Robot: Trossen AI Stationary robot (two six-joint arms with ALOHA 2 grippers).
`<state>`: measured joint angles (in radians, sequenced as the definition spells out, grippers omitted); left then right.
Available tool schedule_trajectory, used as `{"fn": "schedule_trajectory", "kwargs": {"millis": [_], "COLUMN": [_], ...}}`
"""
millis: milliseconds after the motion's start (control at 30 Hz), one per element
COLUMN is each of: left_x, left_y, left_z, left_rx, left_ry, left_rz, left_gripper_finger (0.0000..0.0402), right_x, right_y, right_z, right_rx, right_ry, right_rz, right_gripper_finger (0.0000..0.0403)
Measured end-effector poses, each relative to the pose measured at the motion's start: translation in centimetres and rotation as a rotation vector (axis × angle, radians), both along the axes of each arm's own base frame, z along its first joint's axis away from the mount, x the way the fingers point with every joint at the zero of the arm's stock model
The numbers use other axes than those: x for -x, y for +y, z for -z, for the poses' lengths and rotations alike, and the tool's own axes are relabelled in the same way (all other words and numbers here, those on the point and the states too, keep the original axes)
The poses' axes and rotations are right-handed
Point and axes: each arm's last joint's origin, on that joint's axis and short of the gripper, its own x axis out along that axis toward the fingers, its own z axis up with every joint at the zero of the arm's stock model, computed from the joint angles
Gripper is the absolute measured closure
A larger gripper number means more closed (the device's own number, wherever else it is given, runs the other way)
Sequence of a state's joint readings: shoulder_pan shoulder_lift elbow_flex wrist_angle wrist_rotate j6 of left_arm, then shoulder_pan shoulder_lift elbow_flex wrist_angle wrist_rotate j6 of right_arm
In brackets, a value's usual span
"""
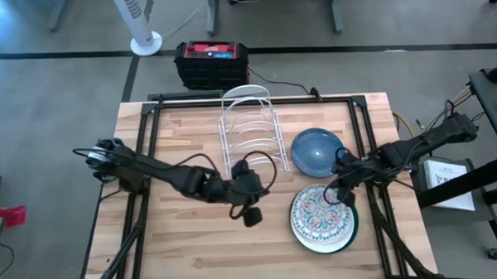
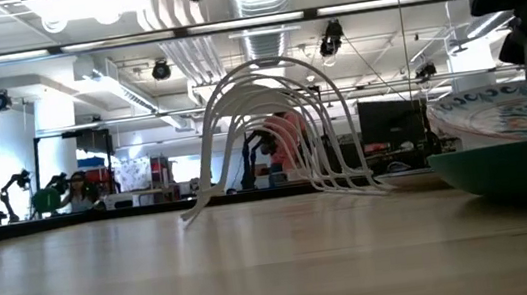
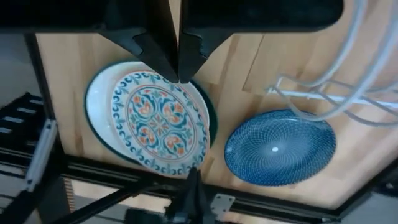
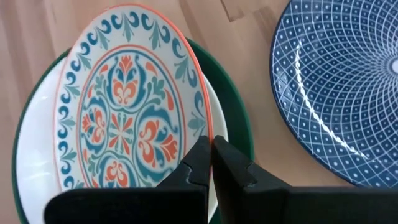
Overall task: Sort dishes
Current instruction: Put the white patterned plate into the dish rack
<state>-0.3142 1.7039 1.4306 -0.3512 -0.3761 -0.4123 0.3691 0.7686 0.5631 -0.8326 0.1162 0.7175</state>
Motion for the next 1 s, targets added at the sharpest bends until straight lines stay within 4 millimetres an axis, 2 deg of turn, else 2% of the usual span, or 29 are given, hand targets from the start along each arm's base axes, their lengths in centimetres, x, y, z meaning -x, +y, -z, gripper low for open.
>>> {"fn": "schedule_trajectory", "kwargs": {"millis": [133, 267, 400, 533, 667, 800, 1000], "left_x": [-2.1, -3.8, -5.6, -7.7, -9.7, -10.9, -13.2], "left_y": [-0.2, -0.1, 0.2, 0.9, 1.7, 1.8, 1.5], "left_z": [2.0, 3.2, 4.5, 6.6, 7.8, 8.7, 8.8], "left_rx": [0.089, 0.201, 0.242, 0.268, 0.303, 0.254, 0.176], "left_ry": [-0.027, 0.003, 0.033, 0.072, 0.137, 0.277, 0.356], "left_rz": [0.025, 0.138, 0.148, 0.093, 0.057, -0.001, 0.020], "left_gripper_finger": [0.0401, 0.0382, 0.0338, 0.0285, 0.0246, 0.0236, 0.0235], "right_x": [0.2, 0.3, 0.4, 0.4, 0.4, 0.4, 0.4], "right_y": [-0.1, -0.1, -0.1, -0.1, -0.1, -0.1, -0.1], "right_z": [-0.2, -0.3, -0.3, -0.4, -0.4, -0.4, -0.4], "right_rx": [0.003, 0.009, 0.010, 0.015, 0.017, 0.017, 0.024], "right_ry": [-0.022, -0.031, -0.031, -0.034, -0.034, -0.034, -0.034], "right_rz": [-0.019, -0.034, -0.047, -0.061, -0.072, -0.085, -0.097], "right_gripper_finger": [0.0403, 0.0403, 0.0403, 0.0403, 0.0403, 0.0403, 0.0403]}}
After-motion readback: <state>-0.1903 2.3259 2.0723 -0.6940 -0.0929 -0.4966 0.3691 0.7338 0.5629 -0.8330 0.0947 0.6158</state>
